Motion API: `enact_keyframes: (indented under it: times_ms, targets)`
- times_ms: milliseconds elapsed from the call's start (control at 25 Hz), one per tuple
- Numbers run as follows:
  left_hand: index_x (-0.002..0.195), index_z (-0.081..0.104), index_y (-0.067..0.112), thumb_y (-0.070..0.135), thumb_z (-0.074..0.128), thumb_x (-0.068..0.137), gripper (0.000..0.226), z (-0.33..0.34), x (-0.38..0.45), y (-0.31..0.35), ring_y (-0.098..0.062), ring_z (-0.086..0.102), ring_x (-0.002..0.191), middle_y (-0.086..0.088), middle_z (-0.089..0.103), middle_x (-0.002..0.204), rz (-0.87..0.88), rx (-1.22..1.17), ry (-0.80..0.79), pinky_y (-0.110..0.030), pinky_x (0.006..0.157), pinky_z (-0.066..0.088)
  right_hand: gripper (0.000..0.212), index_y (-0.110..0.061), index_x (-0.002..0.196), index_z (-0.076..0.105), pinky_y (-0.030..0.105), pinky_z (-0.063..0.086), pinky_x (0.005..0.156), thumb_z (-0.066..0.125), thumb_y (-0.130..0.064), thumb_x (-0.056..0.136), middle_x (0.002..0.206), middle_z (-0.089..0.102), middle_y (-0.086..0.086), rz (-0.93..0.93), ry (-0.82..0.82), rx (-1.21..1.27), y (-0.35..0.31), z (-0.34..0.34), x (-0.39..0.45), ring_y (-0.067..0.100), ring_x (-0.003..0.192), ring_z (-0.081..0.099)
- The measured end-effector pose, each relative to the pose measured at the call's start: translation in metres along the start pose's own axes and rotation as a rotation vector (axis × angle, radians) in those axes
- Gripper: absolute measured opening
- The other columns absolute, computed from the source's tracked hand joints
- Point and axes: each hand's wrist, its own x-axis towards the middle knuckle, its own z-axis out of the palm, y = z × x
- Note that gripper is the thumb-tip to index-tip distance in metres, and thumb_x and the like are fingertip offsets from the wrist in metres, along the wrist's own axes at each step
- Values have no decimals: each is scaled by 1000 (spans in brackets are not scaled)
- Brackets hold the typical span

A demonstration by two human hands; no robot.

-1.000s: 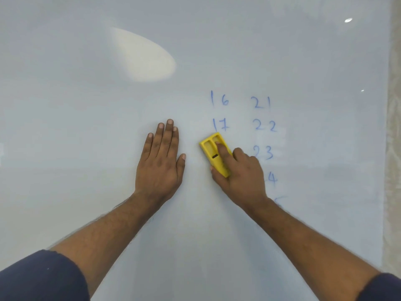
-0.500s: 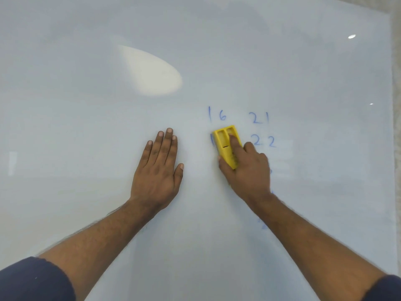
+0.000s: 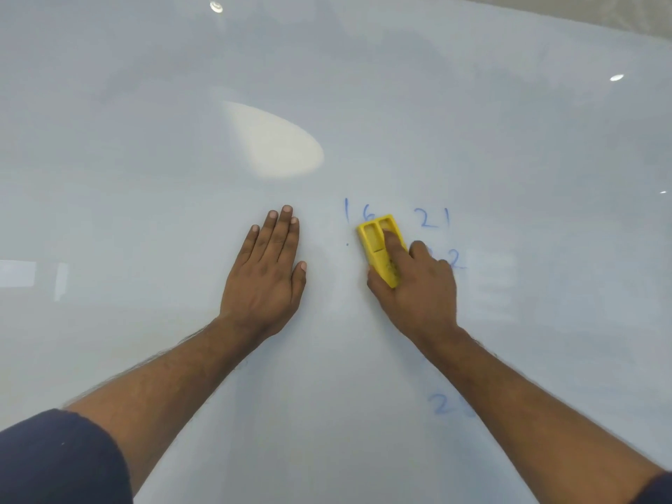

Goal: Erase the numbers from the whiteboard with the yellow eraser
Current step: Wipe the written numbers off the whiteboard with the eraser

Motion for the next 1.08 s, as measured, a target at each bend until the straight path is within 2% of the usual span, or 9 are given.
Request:
enact_keyframes:
  times_ms: [160,280,400,520,600,680,840,1000,1080]
  targets:
    - [158,19,3,31,26,102,62,-2,25,0,-26,13,156,-11,14,167,-4,-4,26,-45,127,14,56,-19,131,55,36,36,60,59,-45,82,83,55,9,-203,-19,-31,-26,11,-17,32,59,51]
    - [158,18,3,32,23,102,63,-5,39,-1,-26,13,156,-11,13,168,-6,4,24,-44,127,12,54,-22,130,56,36,36,60,55,-47,82,81,53,7,-295,-38,-64,-2,6,-31,30,57,50]
    - [159,15,5,33,23,102,63,-4,45,-3,-24,10,156,-10,10,169,-1,9,19,-43,128,10,54,-19,128,58,36,38,59,54,-46,81,79,54,10,-138,16,-88,19,-2,-10,33,54,51]
    - [159,16,5,32,23,103,63,1,44,-1,-24,10,156,-9,11,168,-8,-19,51,-43,128,11,55,-17,132,53,38,39,61,59,-42,83,83,53,12,36,50,-7,7,-1,30,34,59,51]
    - [158,18,4,31,24,103,62,4,42,-1,-24,13,156,-10,15,168,-5,-27,86,-44,127,14,56,-17,133,52,38,39,62,60,-42,83,86,54,13,14,55,31,-13,3,39,34,63,53]
    - [158,20,4,31,25,103,61,5,41,-3,-25,15,156,-10,17,167,2,-29,104,-44,127,15,56,-19,132,53,38,39,60,57,-45,83,84,53,10,-92,24,21,-23,7,31,33,60,53]
    - [157,21,4,31,27,103,61,6,37,-2,-25,16,155,-10,17,167,6,-25,103,-45,126,16,56,-19,130,55,37,40,60,57,-45,81,82,54,10,-221,-9,-51,3,-1,14,33,56,52]
    - [158,19,5,31,27,103,61,8,30,1,-24,14,156,-9,15,168,-10,-10,95,-45,127,16,55,-17,135,51,39,41,64,58,-41,85,86,52,13,3,28,-32,10,-4,42,35,65,53]
    - [158,19,5,31,25,103,61,8,28,2,-24,14,156,-9,15,168,-11,-15,90,-45,127,16,57,-17,137,48,41,43,66,56,-42,86,89,52,13,50,37,14,-6,-1,56,36,70,54]
